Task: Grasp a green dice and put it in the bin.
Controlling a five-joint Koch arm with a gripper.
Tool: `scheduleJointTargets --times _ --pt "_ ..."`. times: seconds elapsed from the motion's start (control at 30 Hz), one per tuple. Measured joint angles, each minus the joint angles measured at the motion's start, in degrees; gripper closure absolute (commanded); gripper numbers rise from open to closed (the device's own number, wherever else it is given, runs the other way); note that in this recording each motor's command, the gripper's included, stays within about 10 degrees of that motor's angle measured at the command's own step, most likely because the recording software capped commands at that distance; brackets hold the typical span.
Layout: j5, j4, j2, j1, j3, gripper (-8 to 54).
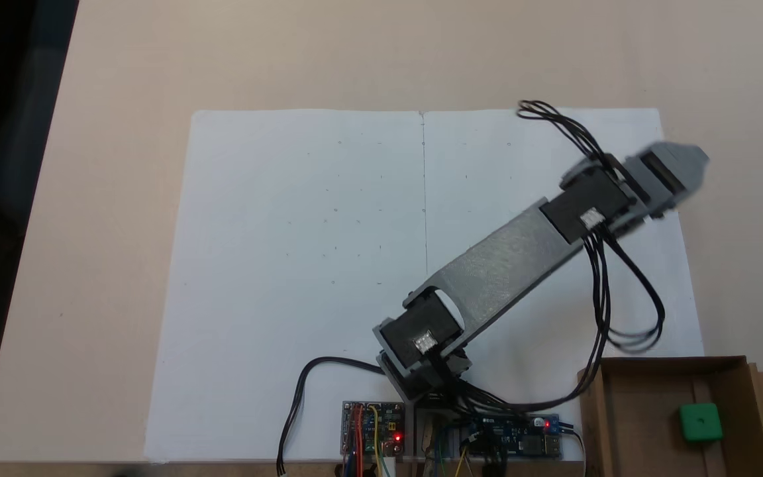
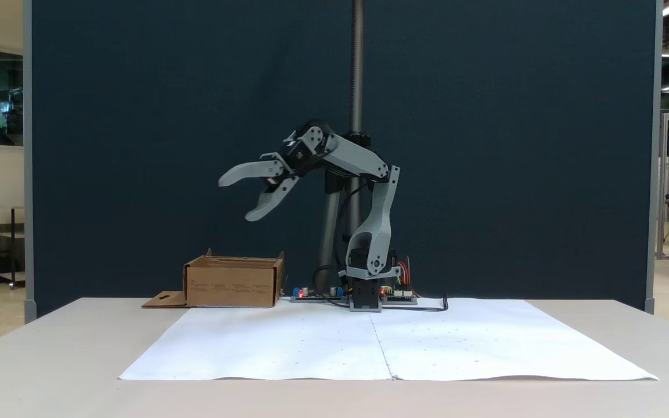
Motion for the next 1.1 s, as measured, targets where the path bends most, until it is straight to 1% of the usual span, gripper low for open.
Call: scheduleJointTargets --times 0.17,0.43,0.53,0.57,0.63,0.77,0.83,0.97,1.1 --pt "0.0 0.0 0.0 -13.8 0.35 1.2" --pt "0.0 -0.09 -0.18 -37.97 9.32 1.1" --pt "0.09 -2.55 -0.18 -43.68 14.33 1.1" --pt "0.09 -6.59 0.18 -46.93 20.04 1.1" --pt "0.09 -9.93 0.18 -48.43 24.08 1.1" --pt "0.09 -18.98 3.08 -50.89 39.38 1.4" --pt "0.09 -23.64 5.89 -50.98 43.77 1.4" --pt "0.09 -32.61 12.48 -51.06 57.66 1.4" --pt "0.09 -40.61 17.67 -50.71 66.62 1.1"
